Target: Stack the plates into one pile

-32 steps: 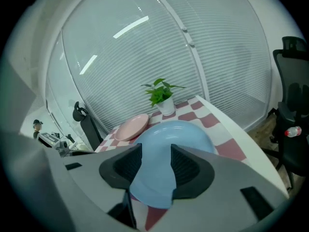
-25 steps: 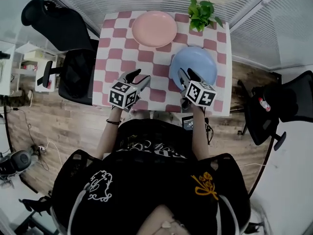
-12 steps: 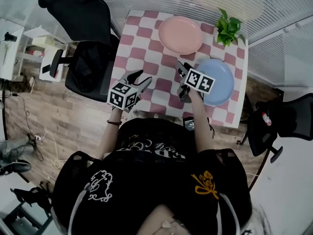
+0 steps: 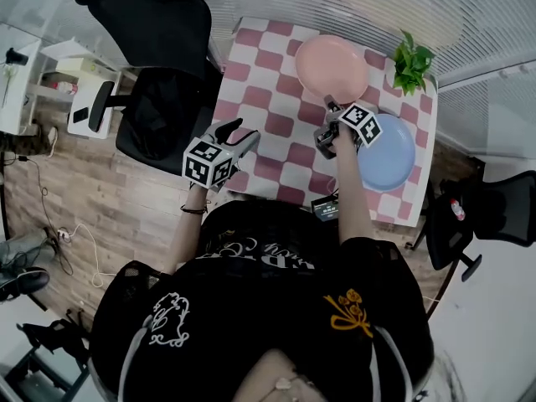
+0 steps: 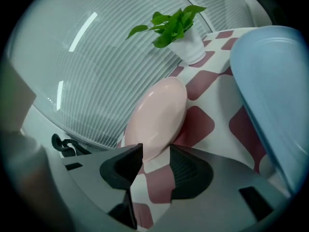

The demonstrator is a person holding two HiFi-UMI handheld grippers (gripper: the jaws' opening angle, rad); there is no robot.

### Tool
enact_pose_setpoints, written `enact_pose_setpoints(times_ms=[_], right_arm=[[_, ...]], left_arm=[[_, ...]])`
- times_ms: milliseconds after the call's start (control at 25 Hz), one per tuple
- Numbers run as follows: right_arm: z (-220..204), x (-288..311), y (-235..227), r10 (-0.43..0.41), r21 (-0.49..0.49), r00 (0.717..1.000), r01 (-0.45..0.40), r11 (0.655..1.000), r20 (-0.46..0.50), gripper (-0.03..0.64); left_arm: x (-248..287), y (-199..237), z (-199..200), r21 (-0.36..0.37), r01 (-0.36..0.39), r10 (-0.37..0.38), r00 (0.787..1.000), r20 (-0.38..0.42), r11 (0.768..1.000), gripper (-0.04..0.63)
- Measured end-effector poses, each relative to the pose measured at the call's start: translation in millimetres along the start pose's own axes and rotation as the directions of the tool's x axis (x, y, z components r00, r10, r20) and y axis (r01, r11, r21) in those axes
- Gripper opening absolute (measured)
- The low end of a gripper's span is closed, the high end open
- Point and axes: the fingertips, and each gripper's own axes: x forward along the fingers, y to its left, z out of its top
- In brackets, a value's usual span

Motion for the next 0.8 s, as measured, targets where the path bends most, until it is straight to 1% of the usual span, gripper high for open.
enact_pose_setpoints(times_ms=[120, 200, 240, 320, 400, 520, 640, 800], right_arm=[[-1, 9, -12, -0.058, 0.023, 0.998, 0.058, 0.998, 0.003, 0.167], [-1, 11, -12, -0.056, 0.024, 0.998, 0.056, 0.998, 0.011, 0.167], [-1, 11, -11, -0.051, 0.023, 0.999, 0.051, 0.998, 0.013, 0.144], [-3, 11, -9, -0.048, 0.012, 0.999, 0.048, 0.999, -0.005, 0.138], [-10, 8, -7, -0.042, -0.006, 0.998, 0.042, 0.999, -0.052, 0.135], [-31, -1, -3, -0.012, -0.064, 0.988, 0.003, 0.998, -0.154, 0.130], [-61, -16, 0, 0.012, -0.127, 0.967, -0.046, 0.991, -0.253, 0.127], [-100, -35, 2, 0.024, -0.198, 0.936, -0.099, 0.975, -0.350, 0.127]], left_arm=[[-8, 16, -2, -0.002, -0.011, 0.011, 1.000, -0.002, 1.000, 0.219], [-14, 24, -1, -0.006, -0.013, 0.013, 1.000, 0.002, 1.000, 0.219], [-16, 28, -2, -0.008, -0.014, 0.014, 1.000, 0.004, 1.000, 0.219], [-18, 34, -2, -0.013, -0.014, 0.014, 1.000, 0.005, 1.000, 0.219], [-18, 38, -2, -0.016, -0.009, 0.009, 1.000, 0.005, 1.000, 0.219], [-15, 41, -1, -0.023, 0.006, -0.006, 1.000, 0.004, 1.000, 0.219], [-8, 42, -3, -0.051, 0.016, -0.017, 1.000, -0.004, 0.999, 0.219], [4, 41, -15, -0.104, 0.037, -0.041, 0.998, -0.042, 0.994, 0.221]])
